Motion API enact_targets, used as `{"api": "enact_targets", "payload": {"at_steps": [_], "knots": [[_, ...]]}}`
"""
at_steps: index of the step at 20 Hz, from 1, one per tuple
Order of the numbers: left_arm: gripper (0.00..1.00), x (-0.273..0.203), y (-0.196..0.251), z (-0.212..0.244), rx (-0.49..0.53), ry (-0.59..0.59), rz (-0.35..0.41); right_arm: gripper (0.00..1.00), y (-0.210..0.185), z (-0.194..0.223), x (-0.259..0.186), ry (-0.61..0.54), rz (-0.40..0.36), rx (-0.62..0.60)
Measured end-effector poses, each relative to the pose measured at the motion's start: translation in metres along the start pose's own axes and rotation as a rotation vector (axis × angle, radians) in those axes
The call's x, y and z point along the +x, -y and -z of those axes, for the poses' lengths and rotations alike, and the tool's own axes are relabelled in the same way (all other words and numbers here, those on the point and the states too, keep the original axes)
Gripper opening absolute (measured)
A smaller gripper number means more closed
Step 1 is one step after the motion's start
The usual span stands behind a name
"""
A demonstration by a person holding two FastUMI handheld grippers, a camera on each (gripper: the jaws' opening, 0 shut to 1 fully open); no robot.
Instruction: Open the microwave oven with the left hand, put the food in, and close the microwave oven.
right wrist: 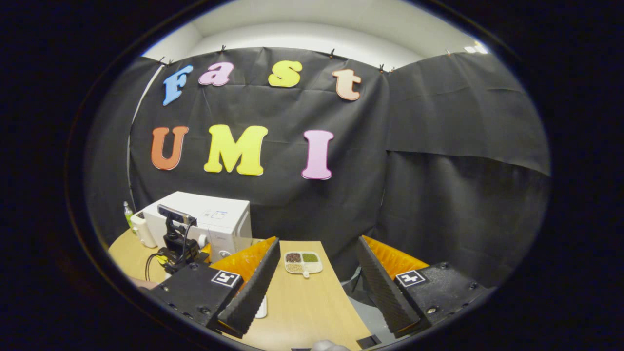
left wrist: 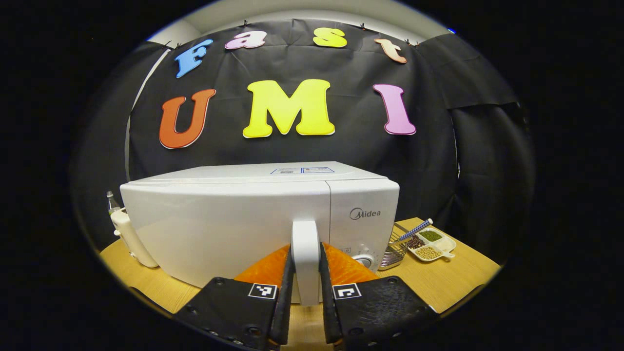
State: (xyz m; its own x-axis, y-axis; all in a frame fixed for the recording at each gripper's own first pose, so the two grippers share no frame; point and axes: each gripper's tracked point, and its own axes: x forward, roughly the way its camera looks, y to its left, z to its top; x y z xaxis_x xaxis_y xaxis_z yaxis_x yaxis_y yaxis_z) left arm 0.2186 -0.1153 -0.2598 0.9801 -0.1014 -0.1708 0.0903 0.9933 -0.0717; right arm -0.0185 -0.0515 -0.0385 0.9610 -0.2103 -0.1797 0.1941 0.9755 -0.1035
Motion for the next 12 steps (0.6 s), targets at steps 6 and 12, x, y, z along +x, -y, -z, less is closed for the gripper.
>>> {"api": "enact_targets", "payload": {"at_steps": [6,12], "knots": [[0.10,-0.004,0.001,0.001,-0.002,-0.015,0.032,0.93,-0.013,-0.006,-0.007,0.010,-0.019,-0.001],[0.11,-0.007,0.002,0.001,-0.012,-0.031,0.060,1.00,-0.024,-0.014,-0.015,0.031,-0.039,-0.032]]}}
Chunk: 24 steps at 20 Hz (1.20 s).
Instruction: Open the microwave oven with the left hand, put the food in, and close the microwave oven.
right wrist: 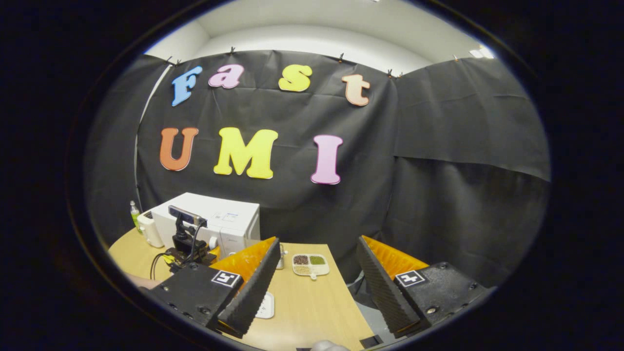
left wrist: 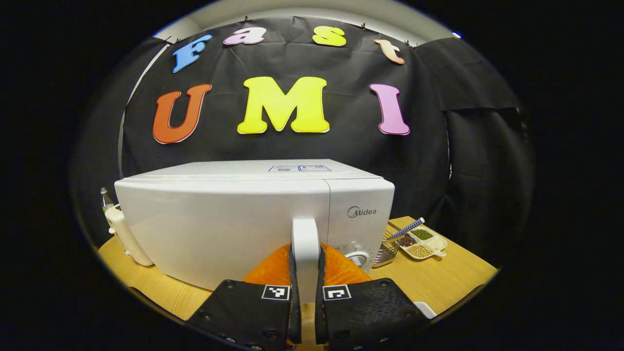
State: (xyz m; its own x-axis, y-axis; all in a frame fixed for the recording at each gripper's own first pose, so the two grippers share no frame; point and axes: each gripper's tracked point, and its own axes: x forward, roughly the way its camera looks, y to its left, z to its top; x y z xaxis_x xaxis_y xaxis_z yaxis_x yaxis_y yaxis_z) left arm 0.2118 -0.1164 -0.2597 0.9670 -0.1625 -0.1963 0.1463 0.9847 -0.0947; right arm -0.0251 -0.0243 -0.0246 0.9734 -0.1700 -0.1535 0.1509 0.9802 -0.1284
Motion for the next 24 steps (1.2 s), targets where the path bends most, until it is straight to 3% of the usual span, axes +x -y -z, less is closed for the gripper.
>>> {"api": "enact_targets", "payload": {"at_steps": [9,14,15,16,18,19,22,24], "knots": [[0.11,-0.076,-0.008,0.016,0.004,-0.016,0.056,0.99,-0.019,0.008,0.002,-0.006,-0.058,-0.009],[0.25,-0.109,-0.024,0.015,0.032,-0.020,-0.004,0.99,-0.040,0.008,0.008,-0.004,-0.122,0.014],[0.33,-0.111,-0.031,0.011,0.042,-0.007,-0.024,0.99,-0.044,0.006,0.007,0.000,-0.134,0.014],[0.34,-0.113,-0.034,0.009,0.036,0.005,-0.022,0.99,-0.048,0.008,0.007,0.001,-0.146,0.016],[0.67,-0.118,-0.046,0.008,0.039,0.007,-0.044,0.99,-0.059,0.012,0.007,-0.015,-0.176,0.030],[0.77,-0.125,-0.048,0.008,0.039,0.003,-0.046,0.99,-0.062,0.012,0.006,-0.018,-0.187,0.036],[0.98,-0.143,-0.057,0.011,0.047,-0.007,-0.054,0.99,-0.076,0.012,0.004,-0.010,-0.218,0.027],[0.97,-0.158,-0.063,0.014,0.055,-0.006,-0.070,0.99,-0.089,0.014,0.003,-0.010,-0.249,0.020]]}}
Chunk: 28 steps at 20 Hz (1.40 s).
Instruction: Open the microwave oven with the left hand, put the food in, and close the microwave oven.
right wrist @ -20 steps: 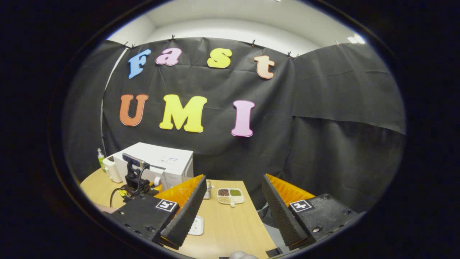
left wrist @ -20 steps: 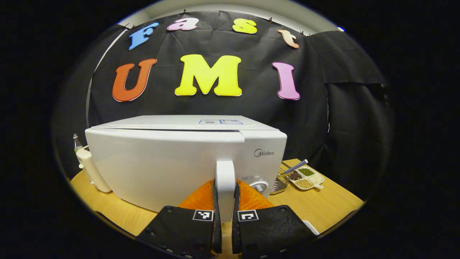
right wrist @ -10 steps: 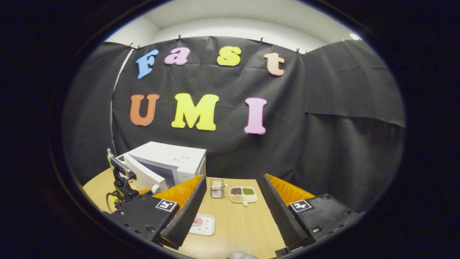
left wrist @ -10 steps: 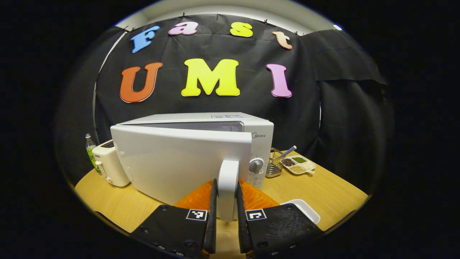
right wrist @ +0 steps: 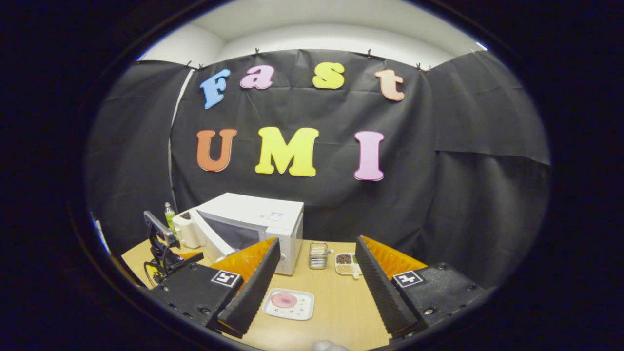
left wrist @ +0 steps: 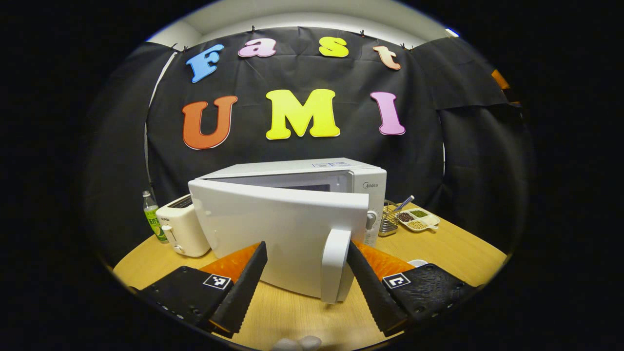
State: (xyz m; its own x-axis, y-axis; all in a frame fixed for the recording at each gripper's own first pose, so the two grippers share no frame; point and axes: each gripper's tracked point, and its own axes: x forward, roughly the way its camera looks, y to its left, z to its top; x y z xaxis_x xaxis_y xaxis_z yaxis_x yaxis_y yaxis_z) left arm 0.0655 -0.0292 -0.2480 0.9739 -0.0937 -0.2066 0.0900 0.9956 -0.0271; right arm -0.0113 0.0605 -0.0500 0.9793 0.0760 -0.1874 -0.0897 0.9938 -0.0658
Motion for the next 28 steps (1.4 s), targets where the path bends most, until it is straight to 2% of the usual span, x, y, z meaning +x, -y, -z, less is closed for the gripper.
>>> {"api": "enact_targets", "payload": {"at_steps": [9,16,17,18,24,28], "knots": [[0.96,-0.075,-0.058,0.021,-0.020,-0.040,-0.088,0.99,-0.059,0.009,0.005,-0.013,-0.126,0.011],[0.96,-0.122,-0.129,0.039,0.002,-0.083,-0.206,0.99,-0.101,0.015,0.006,-0.023,-0.198,0.017],[1.00,-0.128,-0.139,0.042,0.001,-0.090,-0.222,0.99,-0.106,0.015,0.007,-0.026,-0.205,0.017],[0.96,-0.133,-0.148,0.043,0.005,-0.096,-0.239,0.99,-0.111,0.017,0.008,-0.030,-0.212,0.016],[0.96,-0.160,-0.213,0.052,0.010,-0.121,-0.365,0.99,-0.129,0.031,0.014,-0.061,-0.239,0.008],[0.96,-0.178,-0.252,0.050,-0.002,-0.116,-0.451,0.99,-0.126,0.049,0.024,-0.097,-0.224,0.012]]}}
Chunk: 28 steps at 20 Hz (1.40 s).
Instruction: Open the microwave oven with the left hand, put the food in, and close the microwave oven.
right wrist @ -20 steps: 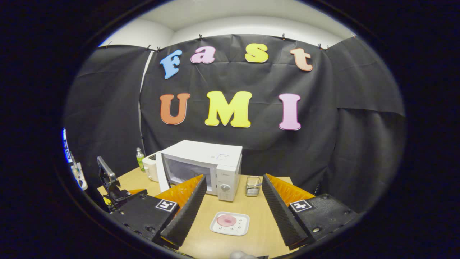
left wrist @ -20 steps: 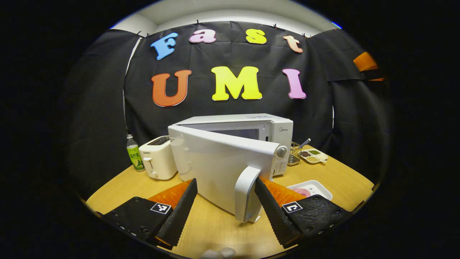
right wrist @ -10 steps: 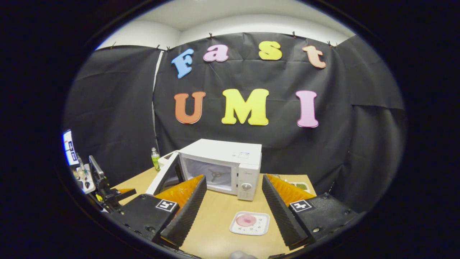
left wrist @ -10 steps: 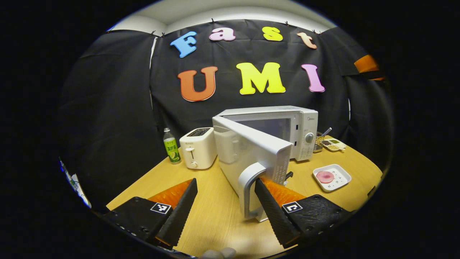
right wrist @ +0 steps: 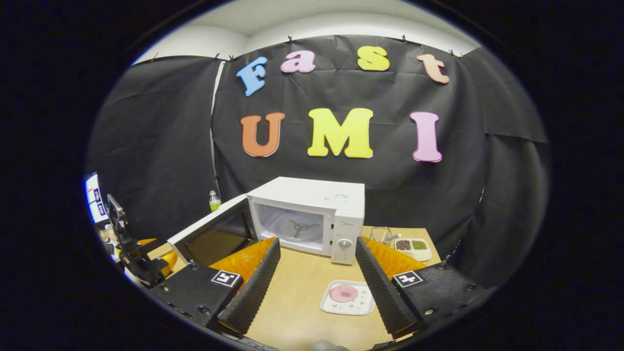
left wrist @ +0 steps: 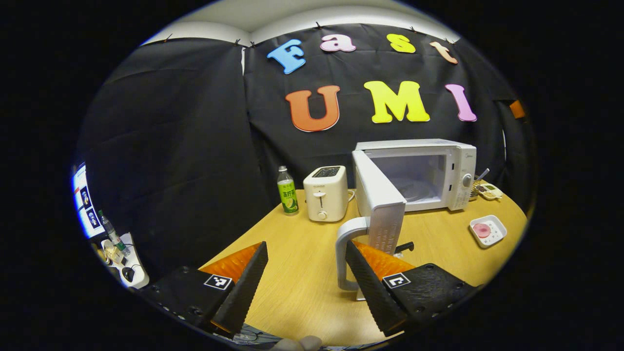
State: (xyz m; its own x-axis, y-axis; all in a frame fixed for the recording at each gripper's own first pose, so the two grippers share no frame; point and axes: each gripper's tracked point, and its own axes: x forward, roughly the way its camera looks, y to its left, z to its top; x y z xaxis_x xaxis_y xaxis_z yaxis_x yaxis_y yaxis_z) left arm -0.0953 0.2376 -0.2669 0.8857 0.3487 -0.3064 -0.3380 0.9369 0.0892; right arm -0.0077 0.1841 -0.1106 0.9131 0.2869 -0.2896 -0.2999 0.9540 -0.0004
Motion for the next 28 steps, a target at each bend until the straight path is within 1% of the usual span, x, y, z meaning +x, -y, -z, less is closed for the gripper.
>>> {"api": "enact_targets", "payload": {"at_steps": [2,3,5,6,8,9,10,11,12,13,14,15,16,17,18,19,21,22,23,25,26,28], "knots": [[0.96,-0.002,-0.011,-0.004,0.013,0.006,-0.019,0.99,0.008,0.012,0.005,-0.020,0.014,0.003],[0.94,-0.004,-0.014,-0.007,0.020,0.012,-0.029,0.99,0.012,0.018,0.008,-0.030,0.015,0.009],[0.94,-0.011,-0.013,-0.012,0.028,0.020,-0.030,0.99,0.025,0.039,0.017,-0.074,0.021,0.004],[0.94,-0.014,-0.011,-0.014,0.033,0.023,-0.027,0.92,0.032,0.053,0.023,-0.105,0.024,0.006],[0.96,-0.022,-0.001,-0.019,0.038,0.022,-0.018,0.92,0.053,0.078,0.034,-0.155,0.040,0.027],[0.96,-0.025,0.007,-0.021,0.036,0.020,-0.009,0.97,0.065,0.090,0.041,-0.181,0.055,0.035],[0.96,-0.028,0.015,-0.024,0.036,0.019,0.000,0.94,0.077,0.106,0.049,-0.207,0.069,0.045],[0.96,-0.031,0.024,-0.027,0.038,0.017,0.011,0.93,0.089,0.120,0.056,-0.245,0.078,0.055],[0.96,-0.034,0.036,-0.032,0.043,0.018,0.020,0.88,0.102,0.137,0.065,-0.281,0.083,0.068],[0.96,-0.037,0.046,-0.036,0.045,0.018,0.032,0.78,0.114,0.154,0.073,-0.323,0.089,0.089],[0.96,-0.038,0.058,-0.041,0.046,0.019,0.042,0.83,0.125,0.167,0.083,-0.363,0.086,0.121],[0.96,-0.040,0.070,-0.046,0.045,0.018,0.051,0.81,0.133,0.182,0.093,-0.403,0.082,0.157],[0.96,-0.041,0.080,-0.052,0.041,0.020,0.056,0.76,0.141,0.198,0.100,-0.444,0.082,0.199],[0.96,-0.042,0.089,-0.057,0.035,0.022,0.060,0.73,0.145,0.211,0.106,-0.476,0.072,0.241],[0.96,-0.044,0.097,-0.063,0.029,0.026,0.057,0.59,0.150,0.225,0.113,-0.509,0.064,0.265],[0.96,-0.045,0.104,-0.068,0.026,0.029,0.056,0.69,0.153,0.234,0.119,-0.539,0.058,0.281],[0.96,-0.047,0.117,-0.076,0.026,0.028,0.044,0.68,0.163,0.247,0.134,-0.569,0.050,0.290],[0.96,-0.048,0.122,-0.080,0.025,0.025,0.039,0.67,0.166,0.254,0.139,-0.588,0.043,0.289],[0.96,-0.049,0.129,-0.083,0.022,0.025,0.036,0.55,0.165,0.261,0.144,-0.620,0.021,0.293],[0.96,-0.052,0.139,-0.091,0.034,0.027,0.028,0.54,0.162,0.279,0.149,-0.704,-0.011,0.305],[0.96,-0.054,0.143,-0.092,0.043,0.025,0.021,0.52,0.161,0.287,0.149,-0.742,-0.025,0.315],[0.96,-0.058,0.149,-0.095,0.046,0.023,0.008,0.51,0.162,0.296,0.148,-0.785,-0.043,0.346]]}}
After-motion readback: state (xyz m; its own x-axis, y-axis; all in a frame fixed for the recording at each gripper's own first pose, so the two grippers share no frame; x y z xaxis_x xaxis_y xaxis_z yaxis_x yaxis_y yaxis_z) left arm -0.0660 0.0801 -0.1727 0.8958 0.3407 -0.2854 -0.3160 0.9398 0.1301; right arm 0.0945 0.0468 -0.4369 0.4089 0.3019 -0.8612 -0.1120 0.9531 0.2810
